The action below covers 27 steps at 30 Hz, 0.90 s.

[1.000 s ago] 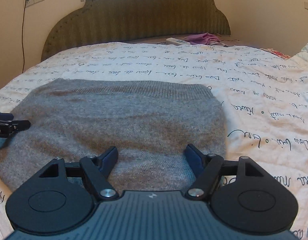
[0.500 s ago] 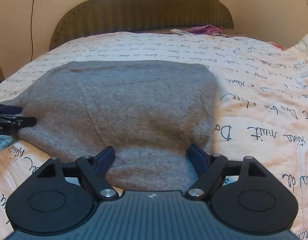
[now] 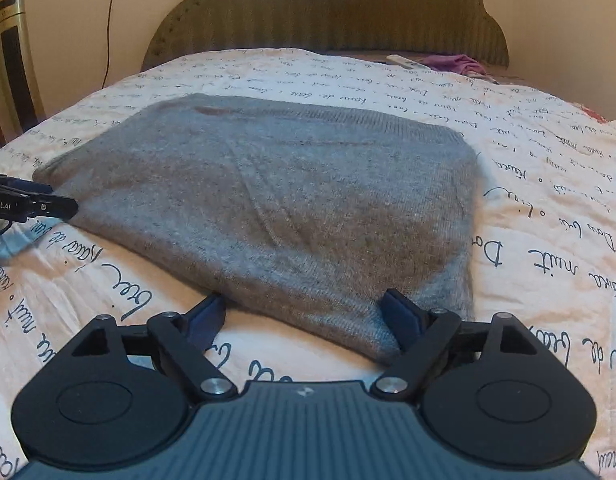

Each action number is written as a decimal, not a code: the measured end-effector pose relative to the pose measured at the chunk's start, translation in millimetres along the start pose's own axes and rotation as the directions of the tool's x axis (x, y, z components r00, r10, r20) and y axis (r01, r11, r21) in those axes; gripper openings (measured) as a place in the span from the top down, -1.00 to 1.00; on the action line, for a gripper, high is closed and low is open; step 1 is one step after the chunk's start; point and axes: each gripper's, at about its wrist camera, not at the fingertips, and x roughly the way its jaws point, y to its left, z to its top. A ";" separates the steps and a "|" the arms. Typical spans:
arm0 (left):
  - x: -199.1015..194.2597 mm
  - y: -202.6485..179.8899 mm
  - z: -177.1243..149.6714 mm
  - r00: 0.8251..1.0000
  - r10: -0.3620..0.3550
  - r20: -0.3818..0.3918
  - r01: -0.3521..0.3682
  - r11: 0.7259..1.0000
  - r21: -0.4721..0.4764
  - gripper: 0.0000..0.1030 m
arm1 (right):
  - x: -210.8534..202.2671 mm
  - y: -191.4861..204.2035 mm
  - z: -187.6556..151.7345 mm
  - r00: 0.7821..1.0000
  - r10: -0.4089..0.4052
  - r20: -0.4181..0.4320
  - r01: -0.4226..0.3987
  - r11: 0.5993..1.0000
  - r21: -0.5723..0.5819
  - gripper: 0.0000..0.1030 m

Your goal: Fold small clothes

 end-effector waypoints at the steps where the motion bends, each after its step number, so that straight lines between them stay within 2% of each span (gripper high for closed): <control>1: -7.6 4.3 1.7 1.000 0.001 0.006 0.000 0.999 -0.037 -0.55 | -4.1 -0.9 3.7 1.000 -0.006 -0.009 0.006 1.000 0.012 -0.67; 3: -23.8 19.0 2.9 0.999 -0.019 0.038 0.024 0.990 -0.142 -0.62 | -16.9 -4.2 7.9 1.000 -0.005 0.013 0.005 0.999 0.043 -0.68; 5: -29.3 38.9 1.8 0.999 -0.026 0.029 0.033 0.957 -0.289 -0.65 | -30.5 -9.1 8.5 0.998 0.015 0.053 -0.019 0.998 0.065 -0.68; 7: -21.3 61.6 -1.5 0.997 -0.076 -0.012 0.062 0.888 -0.456 -0.64 | -36.8 -10.9 9.1 0.997 0.023 0.068 -0.028 0.996 0.079 -0.68; 9: -11.8 76.2 -3.6 0.995 -0.099 -0.022 0.069 0.818 -0.571 -0.57 | -35.1 -10.8 10.0 0.997 0.025 0.069 -0.031 0.996 0.082 -0.68; 10: -10.4 78.7 -2.5 0.995 -0.100 -0.003 0.078 0.798 -0.597 -0.57 | -31.8 -10.1 10.7 0.998 0.028 0.065 -0.033 0.996 0.081 -0.68; 11: -9.0 79.3 0.2 0.996 -0.093 0.007 0.078 0.790 -0.608 -0.50 | -28.0 -8.9 11.7 0.998 0.028 0.060 -0.033 0.996 0.078 -0.68; 14: 1.1 76.9 9.5 0.996 -0.092 0.010 0.079 0.790 -0.608 -0.22 | -17.9 -4.6 13.1 0.998 0.034 0.054 -0.037 0.997 0.060 -0.68; 19: 11.6 64.3 13.7 0.998 -0.068 -0.007 0.051 0.809 -0.586 -0.11 | -2.3 -4.1 -0.2 0.999 0.029 0.022 -0.030 0.998 0.055 -0.69; 20: 13.1 61.4 15.1 0.998 -0.059 -0.019 0.038 0.818 -0.574 0.19 | -2.5 -3.5 -3.3 0.999 0.030 0.034 -0.031 0.999 0.044 -0.69; 21: 16.0 58.7 16.8 0.998 -0.048 -0.044 0.015 0.830 -0.558 0.70 | -2.8 -2.7 -5.5 0.999 0.029 0.041 -0.031 0.999 0.033 -0.70; 23: 18.2 55.7 19.9 0.997 -0.039 -0.071 -0.006 0.836 -0.549 0.74 | -2.8 -2.2 -6.8 0.998 0.032 0.045 -0.033 0.999 0.022 -0.70; 27: 11.6 38.6 31.3 0.997 0.018 -0.071 -0.050 0.876 -0.480 0.80 | -5.9 -8.9 -0.9 0.997 0.066 0.041 -0.067 0.997 0.038 -0.72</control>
